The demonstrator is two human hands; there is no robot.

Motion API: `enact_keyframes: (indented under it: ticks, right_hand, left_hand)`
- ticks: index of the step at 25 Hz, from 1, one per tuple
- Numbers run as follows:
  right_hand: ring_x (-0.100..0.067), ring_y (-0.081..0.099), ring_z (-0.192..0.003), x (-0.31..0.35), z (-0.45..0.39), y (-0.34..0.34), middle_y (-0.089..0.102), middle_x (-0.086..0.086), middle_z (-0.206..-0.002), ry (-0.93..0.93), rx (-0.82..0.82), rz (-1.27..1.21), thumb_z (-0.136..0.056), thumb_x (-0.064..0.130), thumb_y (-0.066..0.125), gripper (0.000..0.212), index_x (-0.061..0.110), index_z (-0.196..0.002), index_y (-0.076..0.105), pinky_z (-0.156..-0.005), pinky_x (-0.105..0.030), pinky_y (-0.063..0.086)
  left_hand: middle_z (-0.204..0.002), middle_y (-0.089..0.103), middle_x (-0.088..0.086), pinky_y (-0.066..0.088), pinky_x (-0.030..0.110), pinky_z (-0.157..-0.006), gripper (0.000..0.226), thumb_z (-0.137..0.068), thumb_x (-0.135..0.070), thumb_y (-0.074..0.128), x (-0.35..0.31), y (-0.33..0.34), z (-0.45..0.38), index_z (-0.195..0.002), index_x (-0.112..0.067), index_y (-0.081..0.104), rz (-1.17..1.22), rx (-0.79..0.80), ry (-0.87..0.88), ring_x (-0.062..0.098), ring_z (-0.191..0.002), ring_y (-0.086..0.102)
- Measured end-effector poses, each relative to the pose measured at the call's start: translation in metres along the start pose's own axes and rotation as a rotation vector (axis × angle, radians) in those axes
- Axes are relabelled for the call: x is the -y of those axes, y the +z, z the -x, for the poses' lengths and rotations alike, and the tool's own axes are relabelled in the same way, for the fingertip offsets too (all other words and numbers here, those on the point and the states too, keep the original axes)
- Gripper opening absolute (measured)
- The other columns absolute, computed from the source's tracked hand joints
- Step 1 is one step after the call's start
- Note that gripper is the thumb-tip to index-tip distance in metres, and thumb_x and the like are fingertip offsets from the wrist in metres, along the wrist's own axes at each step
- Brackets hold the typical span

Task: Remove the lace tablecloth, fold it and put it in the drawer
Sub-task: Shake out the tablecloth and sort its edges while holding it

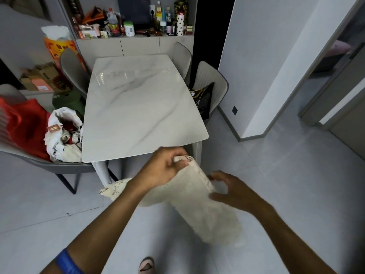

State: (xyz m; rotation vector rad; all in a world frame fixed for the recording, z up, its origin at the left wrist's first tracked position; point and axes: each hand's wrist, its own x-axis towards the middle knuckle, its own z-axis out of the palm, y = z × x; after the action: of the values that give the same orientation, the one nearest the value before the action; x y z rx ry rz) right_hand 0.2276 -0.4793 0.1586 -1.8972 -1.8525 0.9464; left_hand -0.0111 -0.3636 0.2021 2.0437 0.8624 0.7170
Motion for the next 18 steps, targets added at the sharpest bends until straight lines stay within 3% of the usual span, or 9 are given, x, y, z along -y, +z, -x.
enact_keyframes:
  ticks: [2,4,5,8,11,13,15,18]
  right_hand:
    - [0.005,0.064,-0.083,0.043,-0.017,0.015,0.068,0.026,-0.09,-0.097,-0.145,-0.222,-0.078,0.052,0.07,0.026,0.045,-0.101,0.059,-0.069,-0.009,0.05]
    - [0.001,0.06,-0.061,0.068,-0.03,0.018,0.067,0.02,-0.07,-0.138,-0.265,-0.372,-0.084,0.037,0.069,0.007,0.041,-0.082,0.065,-0.055,-0.01,0.044]
    - [0.0,0.06,-0.059,0.071,-0.033,0.015,0.067,0.018,-0.067,-0.124,-0.286,-0.443,-0.086,0.028,0.07,0.013,0.038,-0.077,0.068,-0.054,-0.01,0.044]
    - [-0.006,0.072,-0.071,0.066,-0.032,-0.002,0.077,0.012,-0.078,-0.037,-0.306,-0.684,-0.087,0.021,0.071,0.011,0.029,-0.082,0.074,-0.058,-0.014,0.053]
    - [-0.013,0.074,-0.075,0.062,-0.037,-0.021,0.078,0.002,-0.079,-0.023,-0.371,-0.833,-0.086,0.014,0.07,0.011,0.02,-0.078,0.076,-0.06,-0.018,0.056]
    - [-0.015,0.072,-0.074,0.061,-0.043,-0.031,0.076,0.0,-0.076,-0.033,-0.376,-0.856,-0.086,0.01,0.07,0.015,0.017,-0.075,0.076,-0.062,-0.02,0.057]
    - [-0.015,0.072,-0.073,0.063,-0.047,-0.039,0.076,-0.001,-0.076,-0.064,-0.366,-0.863,-0.085,0.007,0.069,0.016,0.016,-0.074,0.076,-0.063,-0.021,0.057]
    - [-0.013,0.072,-0.075,0.064,-0.053,-0.044,0.077,0.0,-0.079,-0.09,-0.349,-0.874,-0.085,0.006,0.069,0.013,0.015,-0.078,0.077,-0.063,-0.019,0.056]
  left_hand:
    - [-0.076,0.071,-0.005,0.048,0.026,-0.063,0.006,-0.084,-0.028,0.067,-0.011,0.015,-0.002,-0.087,-0.023,0.068,-0.148,0.072,0.067,0.011,-0.069,0.063]
    - [-0.072,0.07,-0.006,0.048,0.028,-0.061,0.007,-0.083,-0.029,0.07,-0.013,0.016,-0.002,-0.086,-0.024,0.065,-0.04,0.046,0.039,0.01,-0.064,0.061]
    - [-0.072,0.068,-0.008,0.047,0.027,-0.059,0.014,-0.08,-0.032,0.073,-0.009,0.009,0.0,-0.086,-0.027,0.062,0.032,0.035,0.001,0.008,-0.063,0.059]
    - [-0.078,0.066,-0.016,0.051,0.029,-0.062,0.035,-0.067,-0.05,0.077,0.025,-0.019,0.022,-0.092,-0.036,0.056,-0.155,0.148,-0.13,0.004,-0.068,0.061]
    - [-0.062,0.064,-0.023,0.046,0.026,-0.054,0.016,-0.069,-0.044,0.081,0.075,-0.04,0.062,-0.073,-0.039,0.066,-0.192,0.234,-0.323,-0.001,-0.056,0.059]
    - [-0.06,0.066,-0.016,0.042,0.026,-0.056,0.012,-0.073,-0.032,0.083,0.1,-0.048,0.081,-0.07,-0.029,0.072,0.012,0.166,-0.463,0.001,-0.053,0.055]
    - [-0.068,0.07,-0.006,0.044,0.03,-0.061,0.013,-0.075,-0.025,0.083,0.112,-0.056,0.09,-0.081,-0.016,0.075,0.234,0.058,-0.552,0.008,-0.06,0.059]
    - [-0.089,0.074,0.009,0.054,0.03,-0.064,0.03,-0.07,-0.024,0.082,0.119,-0.061,0.09,-0.091,-0.006,0.072,0.533,-0.218,-0.666,0.018,-0.078,0.067]
